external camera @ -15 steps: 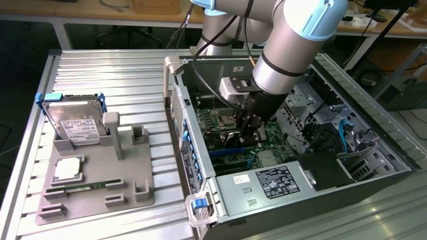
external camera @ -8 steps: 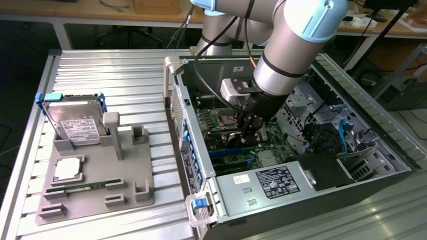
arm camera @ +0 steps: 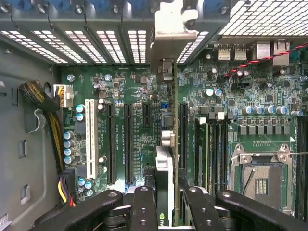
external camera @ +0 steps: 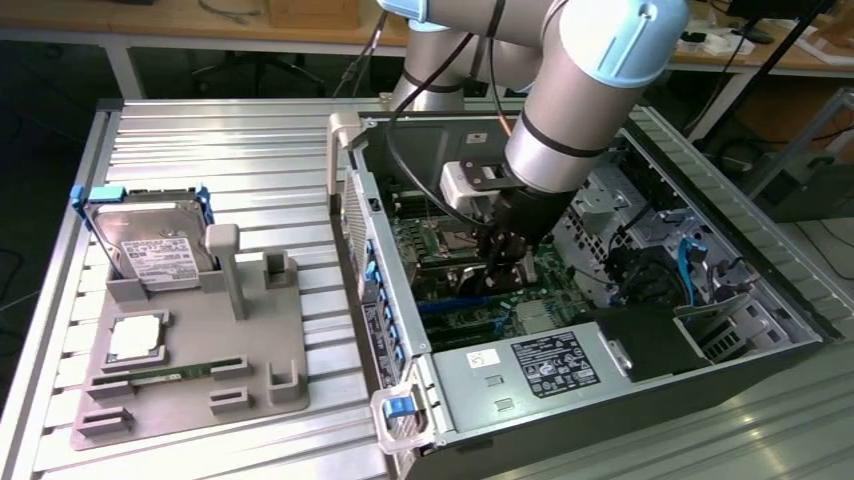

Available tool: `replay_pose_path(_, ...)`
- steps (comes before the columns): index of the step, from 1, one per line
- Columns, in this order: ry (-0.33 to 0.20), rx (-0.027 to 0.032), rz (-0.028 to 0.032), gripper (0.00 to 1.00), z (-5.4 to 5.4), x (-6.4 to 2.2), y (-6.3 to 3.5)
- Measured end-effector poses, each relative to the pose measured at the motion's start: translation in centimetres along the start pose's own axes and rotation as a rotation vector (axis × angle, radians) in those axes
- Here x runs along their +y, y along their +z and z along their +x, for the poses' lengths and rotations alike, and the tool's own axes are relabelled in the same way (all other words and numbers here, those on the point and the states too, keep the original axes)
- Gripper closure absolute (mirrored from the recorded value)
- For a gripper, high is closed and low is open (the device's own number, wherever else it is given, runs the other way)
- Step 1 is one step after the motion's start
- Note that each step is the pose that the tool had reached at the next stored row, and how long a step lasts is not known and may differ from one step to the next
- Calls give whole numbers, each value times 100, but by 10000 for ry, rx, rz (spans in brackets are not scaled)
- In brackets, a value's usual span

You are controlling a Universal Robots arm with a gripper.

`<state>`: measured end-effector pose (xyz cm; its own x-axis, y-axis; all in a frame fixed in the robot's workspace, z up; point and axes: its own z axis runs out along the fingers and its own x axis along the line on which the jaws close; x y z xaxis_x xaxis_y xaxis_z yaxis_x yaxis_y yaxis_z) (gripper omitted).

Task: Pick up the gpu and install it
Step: 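Insert the gpu into the slot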

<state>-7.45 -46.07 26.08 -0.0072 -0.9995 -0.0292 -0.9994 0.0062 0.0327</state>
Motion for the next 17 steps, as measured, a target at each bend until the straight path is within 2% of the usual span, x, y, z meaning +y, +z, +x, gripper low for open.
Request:
replay_pose_path(9, 2, -2, 0, 73, 1, 92, 22)
replay_pose_path(17, 1, 0, -1, 73, 2, 104, 47)
